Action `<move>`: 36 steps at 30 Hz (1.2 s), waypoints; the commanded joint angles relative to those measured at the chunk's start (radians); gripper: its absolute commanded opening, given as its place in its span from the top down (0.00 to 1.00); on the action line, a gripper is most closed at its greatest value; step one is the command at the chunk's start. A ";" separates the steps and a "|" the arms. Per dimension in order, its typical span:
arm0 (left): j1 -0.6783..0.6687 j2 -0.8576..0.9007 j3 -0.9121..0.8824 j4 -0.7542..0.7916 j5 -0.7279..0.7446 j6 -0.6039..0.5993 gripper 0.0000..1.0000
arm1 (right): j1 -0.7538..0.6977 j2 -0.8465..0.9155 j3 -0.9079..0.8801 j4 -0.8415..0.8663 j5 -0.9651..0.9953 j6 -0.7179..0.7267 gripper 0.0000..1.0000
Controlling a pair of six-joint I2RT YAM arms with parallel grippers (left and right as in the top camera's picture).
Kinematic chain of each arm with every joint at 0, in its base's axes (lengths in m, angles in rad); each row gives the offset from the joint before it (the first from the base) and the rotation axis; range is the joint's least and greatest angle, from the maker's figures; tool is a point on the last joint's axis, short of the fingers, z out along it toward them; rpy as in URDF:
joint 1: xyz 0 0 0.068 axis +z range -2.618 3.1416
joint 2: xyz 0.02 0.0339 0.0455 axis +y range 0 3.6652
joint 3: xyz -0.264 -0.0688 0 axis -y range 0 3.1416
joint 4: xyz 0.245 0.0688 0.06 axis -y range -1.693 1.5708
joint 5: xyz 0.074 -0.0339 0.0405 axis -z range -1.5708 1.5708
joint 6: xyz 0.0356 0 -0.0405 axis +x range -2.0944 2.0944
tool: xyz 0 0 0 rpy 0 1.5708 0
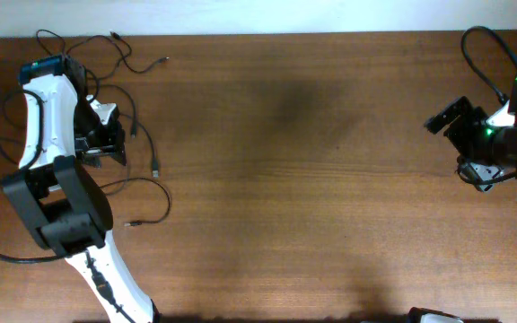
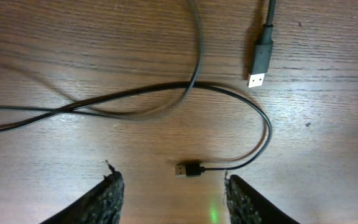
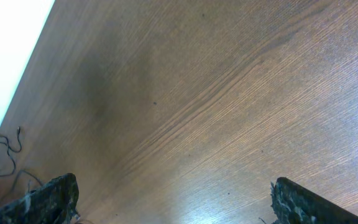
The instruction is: Untangle cables
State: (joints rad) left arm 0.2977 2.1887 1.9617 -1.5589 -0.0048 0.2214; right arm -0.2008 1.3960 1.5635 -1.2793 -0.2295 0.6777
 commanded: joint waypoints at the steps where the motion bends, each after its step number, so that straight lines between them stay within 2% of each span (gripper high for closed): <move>1: 0.004 -0.015 0.002 0.004 -0.021 0.004 0.39 | 0.005 0.004 -0.003 0.001 -0.006 -0.001 0.01; 2: 0.004 -0.015 0.002 0.010 -0.021 0.004 0.32 | 0.005 0.004 -0.003 0.001 -0.006 -0.001 0.01; 4: 0.004 -0.015 0.002 0.028 -0.018 0.003 0.30 | 0.005 0.004 -0.003 0.001 -0.006 -0.001 0.01; 6: 0.004 -0.015 0.002 0.101 -0.018 -0.035 0.34 | 0.005 0.004 -0.003 0.001 -0.006 -0.001 0.00; 8: 0.006 -0.012 0.002 0.209 -0.018 -0.117 0.33 | 0.005 0.004 -0.003 0.001 -0.006 -0.001 0.01; 11: 0.016 -0.003 0.002 0.339 -0.019 -0.177 0.36 | 0.005 0.004 -0.003 0.000 -0.006 -0.001 0.00; 13: 0.034 0.009 0.002 0.420 -0.019 -0.227 0.43 | 0.005 0.004 -0.003 -0.001 -0.006 -0.001 0.01; 16: 0.069 0.030 0.002 0.460 -0.023 -0.234 0.63 | 0.005 0.004 -0.003 -0.008 -0.006 -0.001 0.00; 19: 0.116 0.059 0.002 0.468 -0.068 -0.233 0.93 | 0.005 0.004 -0.003 -0.013 -0.006 -0.001 0.00; 20: 0.134 0.076 0.002 0.467 -0.095 -0.233 1.00 | 0.005 0.004 -0.003 -0.013 -0.006 -0.001 0.01; 28: 0.223 0.197 -0.001 0.529 -0.124 -0.240 1.00 | 0.005 0.004 -0.003 -0.014 -0.006 -0.001 0.01; 32: 0.259 0.203 -0.001 0.554 -0.199 -0.352 1.00 | 0.005 0.004 -0.003 -0.013 -0.006 -0.001 0.00; 36: 0.312 0.208 -0.002 0.544 -0.202 -0.354 1.00 | 0.005 0.004 -0.003 -0.011 -0.006 -0.001 0.01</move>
State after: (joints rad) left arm 0.5579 2.3806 1.9598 -1.0084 -0.1707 -0.0895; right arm -0.2008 1.3964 1.5635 -1.2907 -0.2295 0.6781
